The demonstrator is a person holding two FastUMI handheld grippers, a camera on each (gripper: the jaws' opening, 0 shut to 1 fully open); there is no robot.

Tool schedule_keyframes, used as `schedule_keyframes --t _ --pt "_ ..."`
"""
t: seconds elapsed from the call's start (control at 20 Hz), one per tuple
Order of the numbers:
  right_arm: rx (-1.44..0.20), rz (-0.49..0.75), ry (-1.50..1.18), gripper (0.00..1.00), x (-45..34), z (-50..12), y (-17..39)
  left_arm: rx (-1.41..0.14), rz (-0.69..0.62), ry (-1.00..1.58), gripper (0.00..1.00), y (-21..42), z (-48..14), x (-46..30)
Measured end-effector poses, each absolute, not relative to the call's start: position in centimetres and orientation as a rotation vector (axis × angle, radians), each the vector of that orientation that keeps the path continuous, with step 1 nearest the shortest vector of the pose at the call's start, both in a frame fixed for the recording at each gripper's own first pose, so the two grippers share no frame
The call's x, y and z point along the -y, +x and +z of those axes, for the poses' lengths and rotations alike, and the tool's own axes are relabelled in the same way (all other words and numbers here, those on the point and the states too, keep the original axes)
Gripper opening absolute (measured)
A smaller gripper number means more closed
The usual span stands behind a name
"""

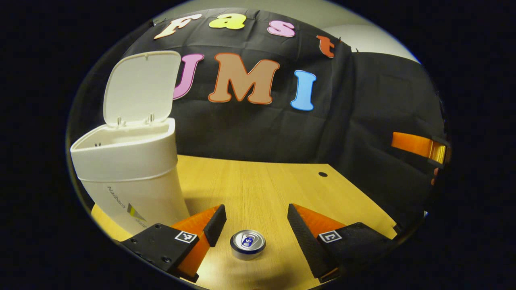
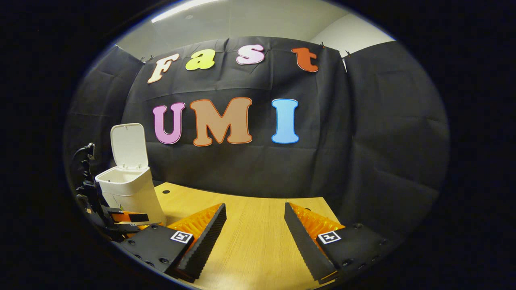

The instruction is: Press the lid of the desktop garbage bin to open it, pick up the crumpled paper on the desktop and throw it into the bin, then pick up the pop can on the desktop and drop it into the bin, and finally close the garbage bin lid.

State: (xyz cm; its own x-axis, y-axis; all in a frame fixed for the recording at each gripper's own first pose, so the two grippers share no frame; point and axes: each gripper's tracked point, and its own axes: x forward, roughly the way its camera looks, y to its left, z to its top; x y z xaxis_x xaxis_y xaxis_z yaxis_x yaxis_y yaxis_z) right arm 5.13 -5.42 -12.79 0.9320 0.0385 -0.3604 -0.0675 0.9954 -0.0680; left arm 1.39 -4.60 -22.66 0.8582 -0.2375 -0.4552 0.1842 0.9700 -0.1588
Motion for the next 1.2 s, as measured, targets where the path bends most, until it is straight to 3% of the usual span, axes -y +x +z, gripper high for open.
schedule_keyframes --t 0.2,0.3,0.35,0.5,0.6,0.9,1.0,1.1,1.2 --pt "-0.397 0.051 -0.083 0.97 6.0 -13.7 4.8 -0.561 -0.214 -0.092 0.93 1.0 -26.2 4.6" --pt "-0.406 0.046 -0.089 0.92 6.4 -14.1 4.4 -0.589 -0.209 -0.077 0.94 1.1 -27.8 4.4" --pt "-0.411 0.043 -0.093 1.00 6.6 -14.2 4.3 -0.602 -0.208 -0.072 0.94 1.1 -28.6 4.3" --pt "-0.423 0.030 -0.102 0.92 7.2 -14.3 4.0 -0.642 -0.205 -0.055 0.94 0.9 -30.8 4.5" --pt "-0.429 0.019 -0.108 0.96 7.8 -14.4 3.6 -0.665 -0.203 -0.043 0.94 0.8 -32.1 4.6" --pt "-0.450 -0.014 -0.136 0.96 9.1 -14.6 2.6 -0.731 -0.234 -0.047 0.94 0.5 -35.4 5.0" --pt "-0.452 -0.020 -0.147 0.96 9.3 -14.5 2.3 -0.736 -0.242 -0.043 0.81 0.2 -35.6 5.3" --pt "-0.451 -0.020 -0.151 1.00 9.3 -14.4 2.1 -0.708 -0.245 -0.056 0.79 0.5 -34.3 5.2" --pt "-0.449 -0.012 -0.149 0.97 9.0 -14.5 2.1 -0.633 -0.269 -0.054 0.79 1.9 -31.4 5.5"
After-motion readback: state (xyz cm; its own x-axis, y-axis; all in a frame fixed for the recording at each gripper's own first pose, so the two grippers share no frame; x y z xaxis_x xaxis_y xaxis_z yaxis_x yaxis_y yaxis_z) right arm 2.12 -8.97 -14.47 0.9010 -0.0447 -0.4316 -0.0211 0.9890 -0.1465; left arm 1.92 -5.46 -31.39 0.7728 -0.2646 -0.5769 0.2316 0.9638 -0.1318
